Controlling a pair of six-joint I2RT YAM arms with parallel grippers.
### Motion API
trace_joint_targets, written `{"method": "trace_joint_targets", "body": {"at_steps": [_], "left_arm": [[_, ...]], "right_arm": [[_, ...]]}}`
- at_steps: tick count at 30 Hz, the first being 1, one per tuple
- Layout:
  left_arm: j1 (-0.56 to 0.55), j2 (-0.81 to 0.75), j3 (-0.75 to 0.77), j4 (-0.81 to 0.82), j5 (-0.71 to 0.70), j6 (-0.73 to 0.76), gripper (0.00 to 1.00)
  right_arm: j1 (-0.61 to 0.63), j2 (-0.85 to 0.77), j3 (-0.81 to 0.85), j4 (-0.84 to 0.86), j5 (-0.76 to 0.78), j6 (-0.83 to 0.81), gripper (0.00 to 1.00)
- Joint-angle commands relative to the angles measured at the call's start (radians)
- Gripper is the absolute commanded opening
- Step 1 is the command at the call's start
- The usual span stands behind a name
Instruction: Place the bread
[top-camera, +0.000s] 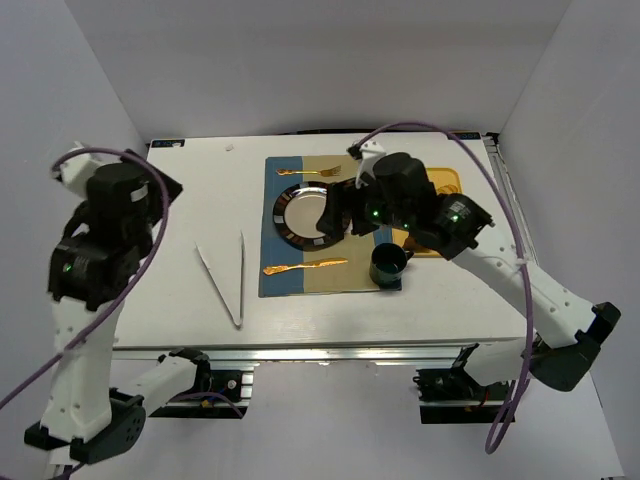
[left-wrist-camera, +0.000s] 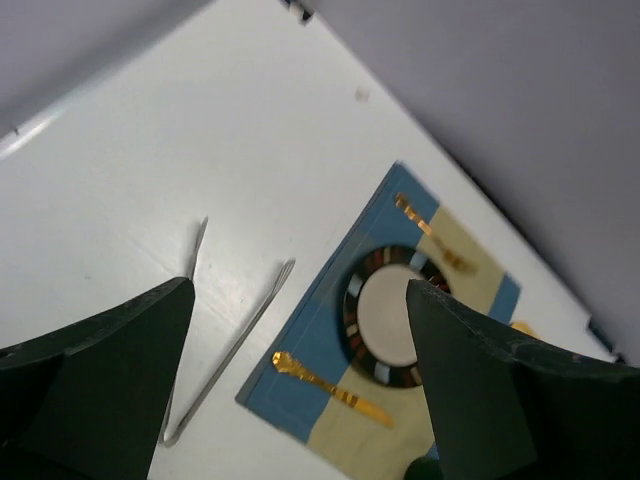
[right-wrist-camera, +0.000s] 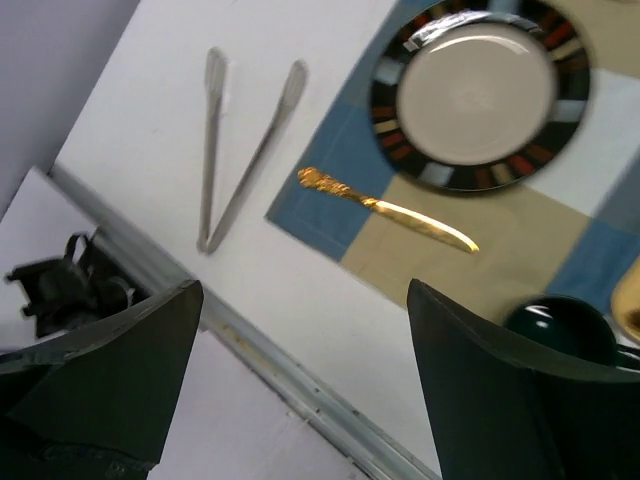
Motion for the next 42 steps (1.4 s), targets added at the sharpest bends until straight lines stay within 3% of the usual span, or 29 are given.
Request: {"method": "trace_joint_targets", "body": {"at_steps": [1, 3, 5, 6, 7, 9, 10, 12, 15, 22, 27, 42], "left_arm": [[0.004, -0.045, 0.099, -0.032, -0.124, 0.088, 0.98], [0.004, -0.055, 0.126, -0.013, -0.136, 0.143, 0.98], [0.004, -0.055, 0.163, -0.007, -0.141, 0.174, 0.98], [0.004, -0.052, 0.175, -0.007, -0.144, 0.203, 0.98], [0.004, -0.047, 0.199, -0.009, -0.146, 0.213, 0.98], [0.004, -0.032, 0.221, -0.003, -0.146, 0.253, 0.98], [0.004, -0.024, 0.247, -0.004, -0.147, 0.266, 0.98], [0.004, 0.013, 0.285, -0.022, -0.150, 0.296, 0.98], [0.004, 0.063, 0.374, -0.061, -0.111, 0.333, 0.98], [0.004, 0.034, 0.342, -0.093, -0.052, 0.388, 0.98], [0.004, -0.015, 0.229, -0.072, -0.015, 0.387, 0.98], [0.004, -0.069, 0.180, -0.090, 0.017, 0.365, 0.98]], "right_arm": [[0.024, -0.030, -0.093, 0.203, -0.146, 0.004, 0.89], [0.024, -0.009, -0.193, 0.366, -0.170, 0.059, 0.89], [0.083, 0.068, -0.169, 0.360, -0.126, 0.084, 0.89], [0.132, 0.175, -0.070, 0.323, -0.061, 0.052, 0.89], [0.178, 0.230, -0.021, 0.288, 0.129, 0.027, 0.89], [0.278, 0.358, 0.082, 0.185, 0.203, 0.038, 0.89], [0.309, 0.501, 0.222, 0.121, 0.320, 0.070, 0.89], [0.380, 0.711, 0.378, -0.061, 0.397, 0.168, 0.89], [0.436, 0.870, 0.614, -0.116, 0.467, 0.249, 0.89], [0.466, 0.975, 0.624, -0.010, 0.421, 0.355, 0.89], [0.496, 1.058, 0.655, 0.012, 0.455, 0.374, 0.89], [0.506, 1.171, 0.713, 0.044, 0.531, 0.429, 0.89]]}}
